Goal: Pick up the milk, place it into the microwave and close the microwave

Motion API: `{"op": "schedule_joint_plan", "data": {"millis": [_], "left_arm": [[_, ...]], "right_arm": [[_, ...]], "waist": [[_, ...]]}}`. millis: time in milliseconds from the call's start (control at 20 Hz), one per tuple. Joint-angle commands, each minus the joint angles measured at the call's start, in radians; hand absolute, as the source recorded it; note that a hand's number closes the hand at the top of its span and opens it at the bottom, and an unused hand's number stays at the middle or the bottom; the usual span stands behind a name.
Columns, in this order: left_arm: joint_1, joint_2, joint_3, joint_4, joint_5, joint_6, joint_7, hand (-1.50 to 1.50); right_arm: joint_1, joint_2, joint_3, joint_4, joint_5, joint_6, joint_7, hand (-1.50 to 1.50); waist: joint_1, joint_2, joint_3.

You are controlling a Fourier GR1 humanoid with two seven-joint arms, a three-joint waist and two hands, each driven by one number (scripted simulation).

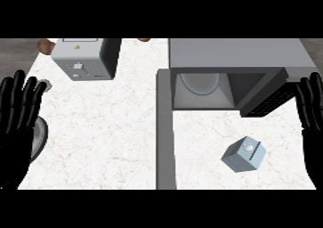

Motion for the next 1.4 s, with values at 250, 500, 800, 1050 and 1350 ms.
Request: {"op": "schedule_joint_plan", "data": {"millis": [250, 500, 800, 1050, 1350], "left_arm": [[-0.082, 0.071, 0.098, 0.095, 0.149, -0.127, -0.029, -1.50], [-0.035, 0.018, 0.107, 0.061, 0.183, -0.060, 0.096, -1.50], [0.040, 0.006, 0.109, -0.061, 0.201, -0.064, 0.148, -1.50], [0.132, -0.059, 0.015, -0.091, 0.086, -0.054, 0.087, -1.50], [0.170, -0.073, 0.030, -0.093, 0.111, -0.084, 0.051, -1.50]], "right_arm": [[-0.017, 0.082, 0.103, -0.057, 0.273, -0.215, 0.121, -1.50], [0.025, 0.083, 0.106, -0.058, 0.118, -0.292, 0.140, -1.50], [0.058, 0.084, 0.155, -0.050, 0.169, -0.335, 0.169, -1.50], [0.110, 0.054, 0.128, -0.101, 0.164, -0.297, 0.219, -1.50], [0.228, 0.084, 0.193, 0.087, 0.119, -0.361, -0.028, -1.50]], "waist": [[0.004, 0.008, 0.002], [0.006, 0.008, 0.003], [0.008, 0.008, 0.003], [0.006, 0.007, 0.003], [0.005, 0.008, 0.004]]}}
